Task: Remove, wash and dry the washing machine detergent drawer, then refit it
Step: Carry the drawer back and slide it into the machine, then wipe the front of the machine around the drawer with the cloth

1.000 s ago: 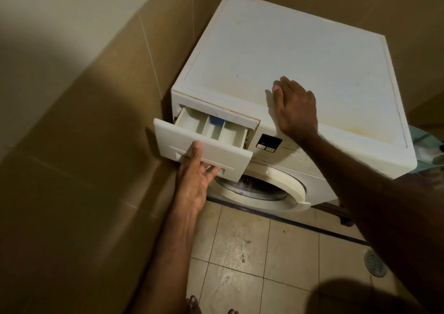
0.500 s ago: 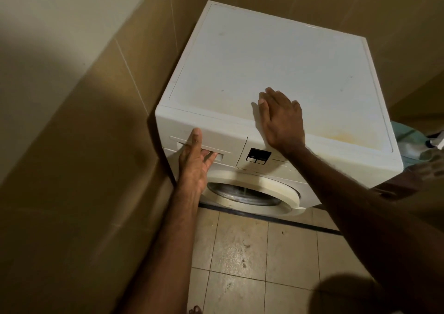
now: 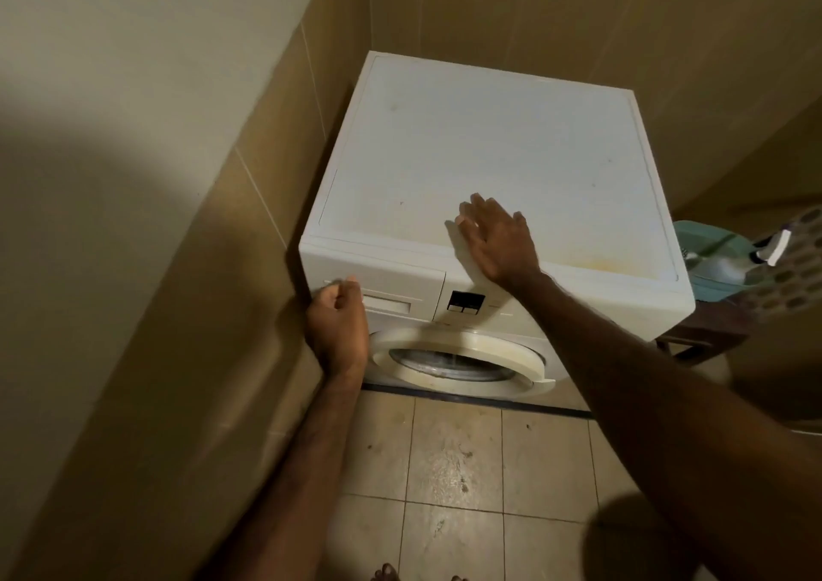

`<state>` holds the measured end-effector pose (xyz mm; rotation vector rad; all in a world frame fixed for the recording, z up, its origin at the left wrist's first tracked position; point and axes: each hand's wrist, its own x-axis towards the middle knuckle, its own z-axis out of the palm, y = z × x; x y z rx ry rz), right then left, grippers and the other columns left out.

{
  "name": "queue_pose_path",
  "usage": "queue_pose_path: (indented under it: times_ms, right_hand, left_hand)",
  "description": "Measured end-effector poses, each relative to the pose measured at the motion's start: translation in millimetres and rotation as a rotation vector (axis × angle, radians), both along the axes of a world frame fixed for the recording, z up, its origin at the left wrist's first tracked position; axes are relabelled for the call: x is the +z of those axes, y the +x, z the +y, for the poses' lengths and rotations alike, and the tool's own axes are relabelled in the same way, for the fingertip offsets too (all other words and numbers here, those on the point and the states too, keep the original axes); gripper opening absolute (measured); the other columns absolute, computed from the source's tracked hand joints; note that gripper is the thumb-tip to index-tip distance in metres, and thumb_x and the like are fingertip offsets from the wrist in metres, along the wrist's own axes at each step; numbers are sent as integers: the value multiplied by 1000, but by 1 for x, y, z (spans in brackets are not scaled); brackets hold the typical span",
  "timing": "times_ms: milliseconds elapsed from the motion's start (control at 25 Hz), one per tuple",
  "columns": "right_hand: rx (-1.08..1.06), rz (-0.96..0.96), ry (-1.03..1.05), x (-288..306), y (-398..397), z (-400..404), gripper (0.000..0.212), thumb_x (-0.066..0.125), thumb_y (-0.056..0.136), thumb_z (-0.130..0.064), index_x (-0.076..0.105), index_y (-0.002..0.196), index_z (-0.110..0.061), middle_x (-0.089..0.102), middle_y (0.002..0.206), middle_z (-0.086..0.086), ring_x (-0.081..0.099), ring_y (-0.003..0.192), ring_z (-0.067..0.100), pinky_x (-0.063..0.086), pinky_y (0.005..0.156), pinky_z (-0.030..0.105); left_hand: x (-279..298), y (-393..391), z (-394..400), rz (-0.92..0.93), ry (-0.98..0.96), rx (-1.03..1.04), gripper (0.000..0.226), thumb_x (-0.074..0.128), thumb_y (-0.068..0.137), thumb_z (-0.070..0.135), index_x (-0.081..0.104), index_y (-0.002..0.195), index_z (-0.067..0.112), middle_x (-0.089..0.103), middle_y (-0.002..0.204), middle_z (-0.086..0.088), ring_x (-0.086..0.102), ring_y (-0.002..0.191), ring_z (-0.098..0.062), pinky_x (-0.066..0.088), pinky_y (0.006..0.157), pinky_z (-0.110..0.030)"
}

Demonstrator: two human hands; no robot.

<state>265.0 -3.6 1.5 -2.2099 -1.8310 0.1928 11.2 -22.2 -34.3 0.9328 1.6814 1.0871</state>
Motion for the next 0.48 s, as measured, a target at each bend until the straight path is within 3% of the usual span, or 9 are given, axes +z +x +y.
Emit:
queue_pose_path:
  times_ms: [120,280,480]
  right_hand:
    - [-74,72,-29,31,-3,-25,52,30,113,-41,51,152,-14,45,163,7,40,151,27,38,114,57]
    - [-134,65,-101,49,7,-64,51,29,114,-44,41,160,-23,31,171,1,21,160,18,21,124,57]
    - [-228,93,-76,64,60,-90,54,30,113,-50,46,158,-23,30,172,1,21,161,18,18,126,59]
  left_hand:
    - [37,12,-5,238,148,-138,29,63,96,40,72,86,14,72,78,6,69,76,-15,56,69,-30]
    - [77,46,-8,447,307,-397,31,62,98,39,75,115,18,77,112,4,69,104,-15,56,90,-32]
    - [103,119,-12,568,408,-585,32,62,97,34,71,124,19,71,126,2,64,118,-19,50,100,-34]
